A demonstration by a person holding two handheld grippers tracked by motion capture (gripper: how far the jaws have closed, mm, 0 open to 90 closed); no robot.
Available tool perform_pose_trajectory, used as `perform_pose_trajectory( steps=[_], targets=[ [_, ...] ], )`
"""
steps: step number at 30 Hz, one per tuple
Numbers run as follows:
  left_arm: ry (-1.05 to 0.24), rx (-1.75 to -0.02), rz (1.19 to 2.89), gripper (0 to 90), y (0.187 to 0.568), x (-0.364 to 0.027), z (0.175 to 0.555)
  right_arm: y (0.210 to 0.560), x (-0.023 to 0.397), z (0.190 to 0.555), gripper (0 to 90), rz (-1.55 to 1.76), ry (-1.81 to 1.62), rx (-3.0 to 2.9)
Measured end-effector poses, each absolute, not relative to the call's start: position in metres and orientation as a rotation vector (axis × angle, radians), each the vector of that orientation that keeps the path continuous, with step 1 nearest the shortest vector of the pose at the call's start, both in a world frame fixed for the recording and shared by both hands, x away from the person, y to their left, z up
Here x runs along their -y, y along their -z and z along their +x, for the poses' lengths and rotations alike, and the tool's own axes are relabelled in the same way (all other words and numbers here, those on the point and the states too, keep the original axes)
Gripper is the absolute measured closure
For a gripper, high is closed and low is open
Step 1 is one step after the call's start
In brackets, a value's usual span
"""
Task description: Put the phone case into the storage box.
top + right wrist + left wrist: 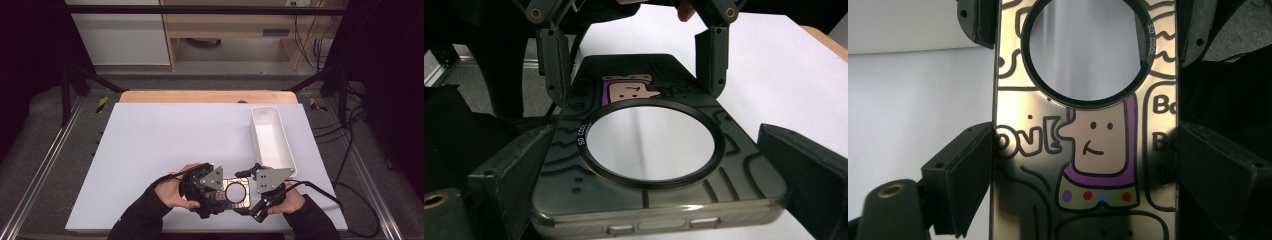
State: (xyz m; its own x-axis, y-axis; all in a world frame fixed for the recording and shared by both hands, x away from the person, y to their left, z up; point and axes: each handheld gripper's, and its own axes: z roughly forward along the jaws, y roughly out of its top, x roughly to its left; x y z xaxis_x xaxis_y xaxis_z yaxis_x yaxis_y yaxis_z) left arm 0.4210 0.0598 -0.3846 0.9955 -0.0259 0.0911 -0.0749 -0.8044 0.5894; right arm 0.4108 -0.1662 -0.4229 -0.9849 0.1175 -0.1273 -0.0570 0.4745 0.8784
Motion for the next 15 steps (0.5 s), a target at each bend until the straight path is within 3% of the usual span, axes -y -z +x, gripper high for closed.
perform_pose_trajectory(
  steps=[15],
  targets=[
    [-0.101, 0.086, 2.508, 11.4, 0.3867, -0.0583, 0.4205, 0.4253, 0.165, 0.41, 10.4, 0.016, -1.556, -2.554]
  ],
)
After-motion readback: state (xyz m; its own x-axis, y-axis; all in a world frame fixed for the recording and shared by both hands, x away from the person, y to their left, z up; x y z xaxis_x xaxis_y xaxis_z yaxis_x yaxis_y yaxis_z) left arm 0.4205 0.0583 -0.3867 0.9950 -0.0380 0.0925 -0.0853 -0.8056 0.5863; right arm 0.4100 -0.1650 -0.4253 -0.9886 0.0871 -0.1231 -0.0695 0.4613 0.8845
